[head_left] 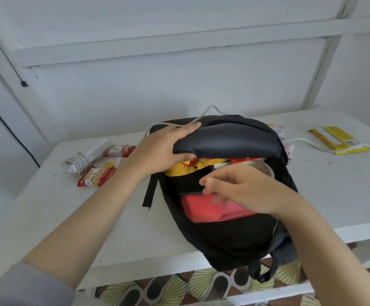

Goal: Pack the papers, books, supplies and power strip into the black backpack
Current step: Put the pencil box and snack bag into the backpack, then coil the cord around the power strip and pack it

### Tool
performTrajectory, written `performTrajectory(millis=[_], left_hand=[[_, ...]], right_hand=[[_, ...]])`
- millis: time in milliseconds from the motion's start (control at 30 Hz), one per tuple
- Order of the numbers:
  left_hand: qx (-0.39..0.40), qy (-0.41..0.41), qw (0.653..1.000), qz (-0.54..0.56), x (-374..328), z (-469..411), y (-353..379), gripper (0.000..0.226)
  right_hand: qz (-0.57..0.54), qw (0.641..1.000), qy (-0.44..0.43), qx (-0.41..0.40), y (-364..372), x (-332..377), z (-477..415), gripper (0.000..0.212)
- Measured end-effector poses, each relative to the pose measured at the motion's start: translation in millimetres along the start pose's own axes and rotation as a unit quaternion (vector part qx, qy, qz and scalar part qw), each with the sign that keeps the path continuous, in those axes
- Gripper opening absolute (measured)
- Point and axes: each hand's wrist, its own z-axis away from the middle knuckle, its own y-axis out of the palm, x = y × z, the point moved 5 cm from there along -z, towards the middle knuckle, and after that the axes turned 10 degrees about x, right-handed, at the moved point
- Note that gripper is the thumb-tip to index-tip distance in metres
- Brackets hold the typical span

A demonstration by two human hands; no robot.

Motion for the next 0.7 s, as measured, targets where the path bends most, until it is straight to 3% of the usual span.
performTrajectory(millis=[133, 300, 500, 700], left_hand=[[-0.052, -0.032, 0.996, 0.063, 3, 29, 17, 0.068], [-0.211, -0.120, 0.955, 0.172, 1, 76, 29, 0.036], [-0.285, -0.271, 0.898, 0.195, 19, 141, 47, 0.026], [-0.303, -0.350, 0.869, 0.174, 51, 184, 37, 0.026]], right_hand=[[-0.082, 0.994, -0.060, -0.027, -18, 14, 5, 0.021], [-0.075, 0.990, -0.116, -0.023, -27, 25, -12, 0.019], [0.053, 0.983, -0.176, 0.023, -26, 55, -42, 0.017], [0.273, 0.934, -0.198, 0.120, -18, 97, -84, 0.022]])
